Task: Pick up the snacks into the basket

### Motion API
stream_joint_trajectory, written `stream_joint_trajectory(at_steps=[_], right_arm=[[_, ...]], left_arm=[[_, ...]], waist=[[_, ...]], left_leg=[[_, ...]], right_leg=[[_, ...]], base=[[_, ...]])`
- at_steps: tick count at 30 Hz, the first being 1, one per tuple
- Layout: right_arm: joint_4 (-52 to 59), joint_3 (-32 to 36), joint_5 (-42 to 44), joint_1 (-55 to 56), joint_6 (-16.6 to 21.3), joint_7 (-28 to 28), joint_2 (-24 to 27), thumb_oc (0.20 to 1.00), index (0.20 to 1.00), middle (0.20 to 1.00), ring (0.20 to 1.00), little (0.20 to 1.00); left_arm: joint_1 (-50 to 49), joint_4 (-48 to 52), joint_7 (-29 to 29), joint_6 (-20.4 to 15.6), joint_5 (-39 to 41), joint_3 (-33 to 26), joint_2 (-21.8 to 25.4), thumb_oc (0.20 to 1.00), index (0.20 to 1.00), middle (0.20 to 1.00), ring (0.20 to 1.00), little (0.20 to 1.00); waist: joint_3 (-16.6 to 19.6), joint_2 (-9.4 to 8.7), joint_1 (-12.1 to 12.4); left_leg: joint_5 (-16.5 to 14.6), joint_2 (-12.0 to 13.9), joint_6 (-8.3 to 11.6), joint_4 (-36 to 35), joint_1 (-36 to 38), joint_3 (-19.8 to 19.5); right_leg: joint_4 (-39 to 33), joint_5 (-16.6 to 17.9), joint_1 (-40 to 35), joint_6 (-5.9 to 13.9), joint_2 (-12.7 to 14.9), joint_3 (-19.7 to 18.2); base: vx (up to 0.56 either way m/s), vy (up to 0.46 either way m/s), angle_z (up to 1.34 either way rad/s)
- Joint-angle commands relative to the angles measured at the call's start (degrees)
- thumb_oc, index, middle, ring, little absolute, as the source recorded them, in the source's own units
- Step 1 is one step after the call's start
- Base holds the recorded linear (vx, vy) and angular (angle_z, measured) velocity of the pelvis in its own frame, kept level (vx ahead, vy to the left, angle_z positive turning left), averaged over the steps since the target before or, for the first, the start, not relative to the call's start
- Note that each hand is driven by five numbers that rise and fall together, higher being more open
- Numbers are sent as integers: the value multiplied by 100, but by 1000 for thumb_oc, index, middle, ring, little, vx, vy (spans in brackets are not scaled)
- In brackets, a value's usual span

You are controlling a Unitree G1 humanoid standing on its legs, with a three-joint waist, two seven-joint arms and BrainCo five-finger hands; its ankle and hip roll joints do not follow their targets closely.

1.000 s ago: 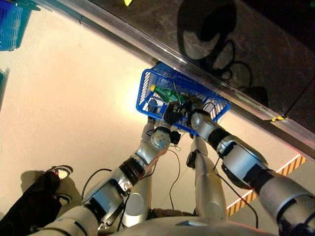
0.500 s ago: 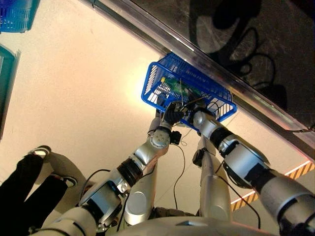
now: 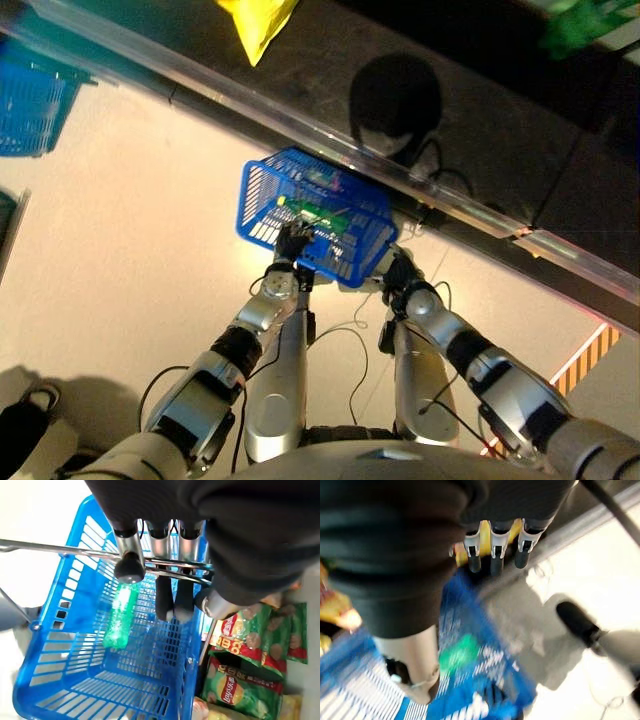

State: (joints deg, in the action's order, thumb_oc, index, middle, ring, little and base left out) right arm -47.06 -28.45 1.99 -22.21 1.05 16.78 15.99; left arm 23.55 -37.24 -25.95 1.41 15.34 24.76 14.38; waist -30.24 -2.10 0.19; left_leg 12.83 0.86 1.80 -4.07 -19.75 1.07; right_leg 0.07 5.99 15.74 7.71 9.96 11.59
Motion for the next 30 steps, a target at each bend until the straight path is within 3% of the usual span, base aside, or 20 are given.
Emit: stream_joint_trajectory(at_steps=[1, 4, 6, 11, 14, 16, 17, 20, 22, 24, 27, 29, 30], right_arm=[[575, 325, 59, 368, 228, -104, -24, 1000, 1000, 1000, 1000, 1000], [929, 580, -10, 741, 254, -155, 48, 1000, 1000, 1000, 1000, 1000], [1102, 865, -1, 1273, 301, -249, 22, 1000, 1000, 1000, 1000, 1000], [497, 1278, 270, 1709, 366, -333, -186, 1000, 1000, 1000, 1000, 1000], [-341, 1517, 397, 1775, 340, -280, -291, 1000, 1000, 1000, 1000, 1000], [-652, 1586, 370, 1821, 309, -267, -290, 1000, 1000, 1000, 1000, 1000], [-1267, 1698, 347, 1797, 210, -251, -332, 1000, 1000, 1000, 1000, 1000], [-1939, 1842, 162, 1687, 33, -215, -228, 1000, 1000, 1000, 1000, 1000], [-2238, 1951, 118, 1691, -17, -226, -186, 1000, 1000, 1000, 1000, 1000], [-2419, 2045, 102, 1710, -77, -214, -201, 1000, 1000, 1000, 1000, 1000], [-2624, 2153, 110, 1732, -141, -181, -247, 1000, 1000, 1000, 1000, 1000], [-2638, 2193, 159, 1752, -155, -144, -285, 1000, 1000, 1000, 1000, 1000], [-2638, 2193, 160, 1756, -155, -144, -286, 1000, 1000, 1000, 1000, 1000]], left_arm=[[180, -12, -197, -211, -670, -393, -126, 200, 200, 200, 200, 200], [33, -386, -320, -108, -925, -634, -84, 200, 200, 200, 200, 200], [-190, -1253, -330, 35, -1241, -914, -53, 200, 200, 200, 200, 200], [-725, -2502, -10, 218, -1681, -1325, 30, 200, 200, 200, 200, 200], [-1087, -2984, 224, 231, -1801, -1562, 17, 200, 200, 200, 200, 200], [-1249, -2923, 291, 198, -1886, -1584, 40, 200, 200, 200, 200, 200], [-1526, -3072, 391, 134, -1951, -1692, -36, 200, 200, 200, 200, 200], [-1797, -2985, 495, 29, -1674, -1770, -299, 200, 200, 200, 200, 200], [-1901, -3047, 579, -11, -1648, -1764, -444, 200, 200, 200, 200, 200], [-1975, -3141, 624, 7, -1640, -1767, -523, 200, 200, 200, 200, 200], [-2053, -3376, 537, 22, -1607, -1796, -611, 200, 200, 200, 200, 200], [-2028, -3377, 446, 34, -1637, -1730, -598, 200, 200, 200, 200, 200], [-2032, -3375, 445, 35, -1637, -1728, -597, 200, 200, 200, 200, 200]], waist=[[45, -291, 19], [102, -326, -66], [432, -345, -195], [1006, -248, -298], [1330, -132, -294], [1429, -96, -222], [1626, -12, -187], [1771, 210, -95], [1838, 262, -21], [1898, 286, -37], [2014, 166, -34], [2096, 80, -39], [2094, 82, -43]], left_leg=[[-1081, -334, -220, 467, 474, 203], [-1128, -375, -275, 406, 742, 317], [-1139, -392, -318, 223, 1042, 447], [-1088, -269, -292, -89, 1499, 638], [-1066, -332, -292, -93, 1583, 566], [-1079, -387, -308, -93, 1640, 548], [-1130, -444, -306, -93, 1753, 508], [-1098, -546, -311, -33, 1784, 395], [-1200, -671, -351, 121, 1865, 62], [-1267, -668, -349, 185, 1914, -1], [-1198, -151, -106, 401, 1758, -80], [-998, 398, 24, 394, 1647, -85], [-1002, 402, 29, 389, 1657, -91]], right_leg=[[217, 227, -7, 216, 90, -292], [317, 305, -116, 306, 146, -386], [475, 377, -167, 388, 128, -537], [901, -59, -180, 237, -593, -592], [805, -355, -317, 44, -1072, -843], [702, -396, -455, -44, -1050, -806], [444, -401, -701, -105, -1028, -838], [172, -474, -984, -206, -1024, -759], [180, -522, -1121, -245, -1016, -763], [187, -541, -1202, -257, -988, -741], [198, -564, -1285, -193, -649, -777], [245, -578, -1205, -139, -418, -755], [258, -594, -1210, -141, -421, -749]], base=[[46, 150, -28], [59, 144, -20], [128, 162, -20], [133, 86, -28], [131, 16, -14], [102, -6, 0], [112, -20, 6], [83, -2, 7], [56, -1, 22], [58, 57, 29], [-21, 181, 33], [-17, 174, 14], [-3, 272, -2]])
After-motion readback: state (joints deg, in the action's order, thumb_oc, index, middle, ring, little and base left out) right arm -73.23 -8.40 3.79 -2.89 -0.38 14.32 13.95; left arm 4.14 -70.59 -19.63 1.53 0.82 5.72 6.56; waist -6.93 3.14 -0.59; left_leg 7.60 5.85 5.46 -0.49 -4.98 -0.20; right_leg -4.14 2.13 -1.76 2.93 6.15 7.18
